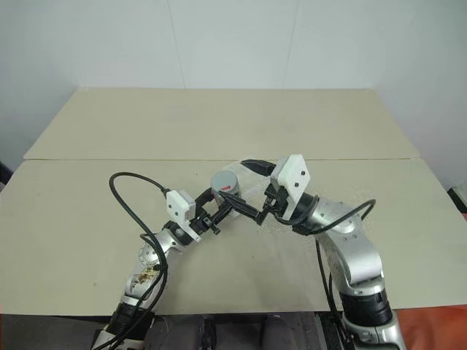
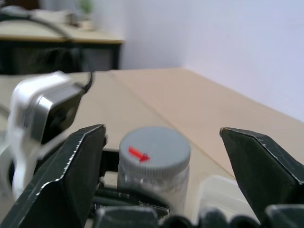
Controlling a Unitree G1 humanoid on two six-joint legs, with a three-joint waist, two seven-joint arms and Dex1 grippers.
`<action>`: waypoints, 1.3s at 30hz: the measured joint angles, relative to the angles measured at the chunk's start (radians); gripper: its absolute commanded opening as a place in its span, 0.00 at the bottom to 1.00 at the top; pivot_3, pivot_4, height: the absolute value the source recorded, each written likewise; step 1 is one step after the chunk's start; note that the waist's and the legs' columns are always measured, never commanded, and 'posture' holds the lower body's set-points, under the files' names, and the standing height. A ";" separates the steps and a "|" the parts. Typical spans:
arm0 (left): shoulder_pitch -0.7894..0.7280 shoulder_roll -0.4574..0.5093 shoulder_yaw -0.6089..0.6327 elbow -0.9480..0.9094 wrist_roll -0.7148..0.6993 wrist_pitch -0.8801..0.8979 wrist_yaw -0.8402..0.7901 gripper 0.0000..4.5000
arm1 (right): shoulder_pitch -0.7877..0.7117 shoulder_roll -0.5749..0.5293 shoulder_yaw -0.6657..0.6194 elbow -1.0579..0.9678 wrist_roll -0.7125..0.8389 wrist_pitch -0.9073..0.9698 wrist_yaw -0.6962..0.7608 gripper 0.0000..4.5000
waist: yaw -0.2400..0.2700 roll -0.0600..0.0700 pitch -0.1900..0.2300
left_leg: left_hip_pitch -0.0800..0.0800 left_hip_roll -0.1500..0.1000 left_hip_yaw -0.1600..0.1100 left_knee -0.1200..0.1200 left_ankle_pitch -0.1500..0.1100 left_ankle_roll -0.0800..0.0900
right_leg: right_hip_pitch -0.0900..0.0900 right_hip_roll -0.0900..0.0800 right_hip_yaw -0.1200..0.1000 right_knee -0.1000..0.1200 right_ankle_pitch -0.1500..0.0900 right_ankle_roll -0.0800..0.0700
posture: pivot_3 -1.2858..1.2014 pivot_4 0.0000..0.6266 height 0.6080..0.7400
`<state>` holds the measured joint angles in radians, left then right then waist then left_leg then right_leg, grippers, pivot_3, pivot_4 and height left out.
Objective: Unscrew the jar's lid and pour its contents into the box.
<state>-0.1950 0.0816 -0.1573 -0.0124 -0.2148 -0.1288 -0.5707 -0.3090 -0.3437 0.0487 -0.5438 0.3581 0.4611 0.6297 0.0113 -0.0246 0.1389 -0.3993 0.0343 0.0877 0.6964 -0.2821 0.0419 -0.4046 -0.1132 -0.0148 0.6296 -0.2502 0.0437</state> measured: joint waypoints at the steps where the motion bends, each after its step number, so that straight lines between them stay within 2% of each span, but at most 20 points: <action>1: -0.005 0.000 -0.001 0.008 0.006 0.000 0.002 0.43 | 0.004 0.015 0.017 -0.033 -0.012 0.025 -0.047 1.00 | 0.000 0.000 0.000 | 0.000 0.000 0.000 0.000 0.000 0.000 | 0.000 0.000 0.000 0.000 0.000 0.000 | 0.52 0.24 1.00; 5: -0.019 -0.001 0.001 0.028 0.015 -0.003 0.013 0.43 | 0.012 0.038 0.074 -0.098 -0.077 0.076 -0.166 1.00 | -0.001 0.000 0.000 | 0.000 -0.002 0.000 0.000 0.000 0.000 | 0.000 0.001 0.000 0.000 0.000 0.000 | 0.52 0.24 1.00; 12: -0.022 0.002 0.002 0.028 0.016 -0.005 0.012 0.43 | 0.049 0.073 0.211 -0.102 -0.180 0.094 -0.265 1.00 | -0.002 0.000 0.000 | -0.001 -0.002 0.000 0.000 0.000 0.000 | 0.000 0.001 0.000 -0.001 0.000 0.000 | 0.52 0.24 1.00; 15: -0.022 -0.001 0.001 0.028 0.016 -0.005 0.013 0.43 | 0.046 0.123 0.218 -0.084 -0.205 0.094 -0.316 1.00 | -0.002 0.000 0.000 | 0.000 -0.002 0.000 0.001 0.000 0.001 | 0.000 0.002 0.000 -0.001 0.000 0.000 | 0.52 0.24 1.00; 20: -0.021 0.000 0.002 0.028 0.016 -0.005 0.014 0.43 | 0.044 0.142 0.216 -0.048 -0.240 0.094 -0.352 1.00 | -0.002 0.000 0.000 | -0.001 -0.002 0.000 0.000 0.000 0.001 | 0.000 0.002 0.000 -0.001 0.000 0.000 | 0.52 0.24 1.00; 32: -0.019 0.001 0.002 0.026 0.016 -0.005 0.023 0.43 | 0.037 0.157 0.210 -0.024 -0.257 0.093 -0.355 1.00 | -0.004 0.000 0.000 | 0.000 -0.001 0.000 0.000 0.000 0.001 | 0.000 0.002 0.000 -0.001 0.000 0.000 | 0.52 0.24 1.00; 37: -0.018 -0.003 0.000 0.025 0.016 -0.005 0.030 0.43 | 0.037 0.163 0.215 -0.017 -0.256 0.093 -0.347 0.66 | -0.005 0.000 0.000 | 0.000 -0.001 0.000 0.000 0.000 0.001 | 0.000 0.002 0.000 -0.001 0.000 0.000 | 0.52 0.24 1.00; 39: -0.018 -0.003 -0.001 0.025 0.015 -0.005 0.031 0.43 | 0.037 0.164 0.215 -0.016 -0.256 0.093 -0.347 0.66 | -0.004 0.000 0.000 | 0.000 -0.001 0.000 0.000 0.000 0.001 | 0.000 0.002 0.000 -0.001 0.000 0.000 | 0.52 0.24 1.00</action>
<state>-0.2134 0.0782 -0.1580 0.0125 -0.1995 -0.1337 -0.5397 -0.2719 -0.1800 0.2640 -0.5601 0.1016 0.5541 0.2831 0.0068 -0.0246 0.1389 -0.3998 0.0331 0.0877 0.6969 -0.2818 0.0427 -0.4044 -0.1112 -0.0153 0.6287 -0.2502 0.0438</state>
